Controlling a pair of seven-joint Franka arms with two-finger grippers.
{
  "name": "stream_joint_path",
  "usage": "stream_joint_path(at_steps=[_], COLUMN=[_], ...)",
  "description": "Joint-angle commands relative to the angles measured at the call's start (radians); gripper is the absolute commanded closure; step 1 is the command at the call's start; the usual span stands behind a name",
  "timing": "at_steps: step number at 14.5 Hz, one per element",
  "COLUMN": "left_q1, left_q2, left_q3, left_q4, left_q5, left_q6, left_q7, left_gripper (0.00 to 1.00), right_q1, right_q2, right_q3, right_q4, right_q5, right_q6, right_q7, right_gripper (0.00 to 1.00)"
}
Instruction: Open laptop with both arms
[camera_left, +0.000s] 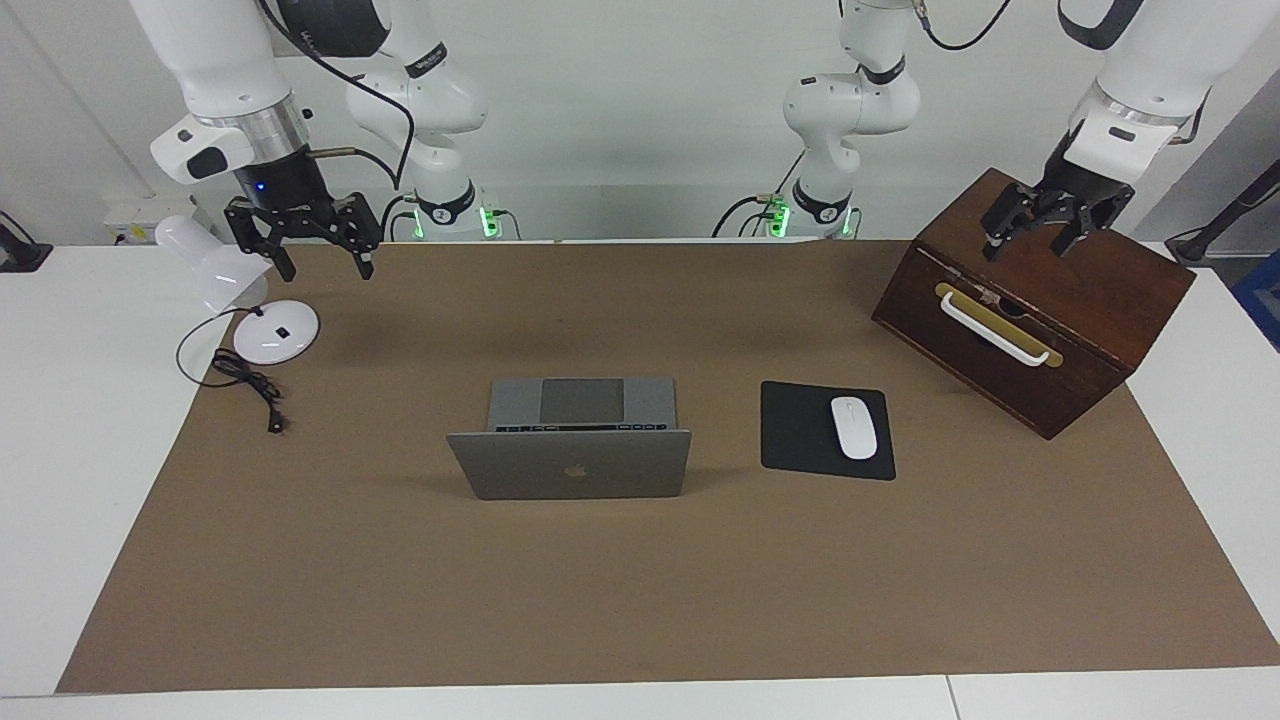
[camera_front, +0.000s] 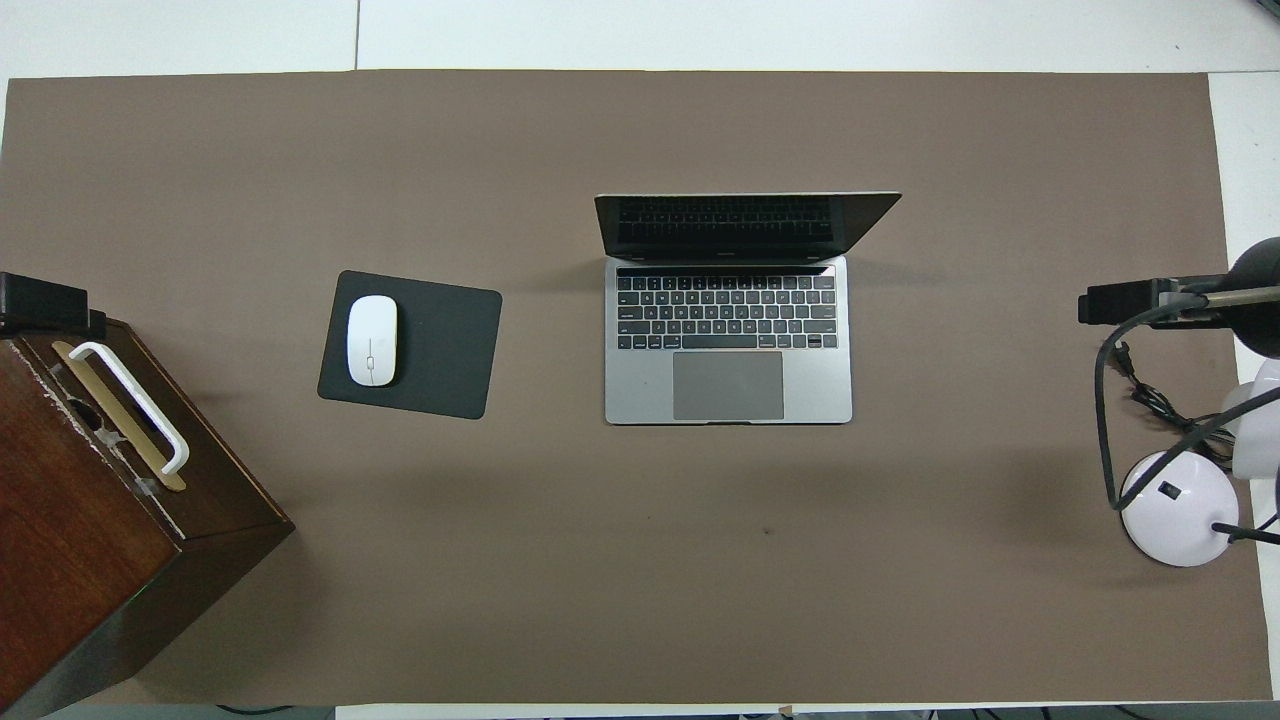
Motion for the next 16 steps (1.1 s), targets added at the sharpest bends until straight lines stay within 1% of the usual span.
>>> stream_joint_path(at_steps=[1,3,5,7,10,12,14,16], left_q1=[0.006,0.008,0.006,0.003,0.002,0.005,0.006,0.006], left_q2=[0.0,-0.009,-0.006,-0.002,-0.003,-0.003,-0.005,-0.005], left_q3=[-0.005,-0.005,-0.005,-0.007,-0.007,-0.005,-0.005,-0.007], left_q4=[-0.009,-0.028,-0.023,-0.021,-0.025,-0.025,-0.025,-0.026], left_q5=[-0.006,-0.005,0.004,0.009,0.008,0.008,0.008,0.008], left_q6=[-0.04,-0.037,-0.019,0.026,0.018,0.018,0.018,0.018], left_q7=[0.002,0.002,0.008,0.038,0.043,0.042,0.043,0.043], left_gripper=[0.0,0.0,0.0,0.0,0.0,0.0,0.0,0.0], right_q1=[-0.005,-0.003,-0.003,-0.005,-0.003,-0.002,0.011,0.012], right_q2=[0.032,0.044,0.046,0.041,0.029,0.029,0.029,0.029], right_q3=[0.004,0.006,0.006,0.006,0.006,0.006,0.006,0.006], right_q4=[0.045,0.042,0.035,0.024,-0.002,-0.002,-0.002,-0.002], right_q5=[0.001,0.001,0.001,0.001,0.001,-0.004,-0.033,-0.091], right_q6=[-0.059,-0.067,-0.082,-0.099,-0.102,-0.104,-0.114,-0.121], right_q7=[-0.013,-0.008,-0.005,-0.007,-0.005,-0.004,-0.004,-0.004], right_gripper=[0.0,0.0,0.0,0.0,0.0,0.0,0.0,0.0])
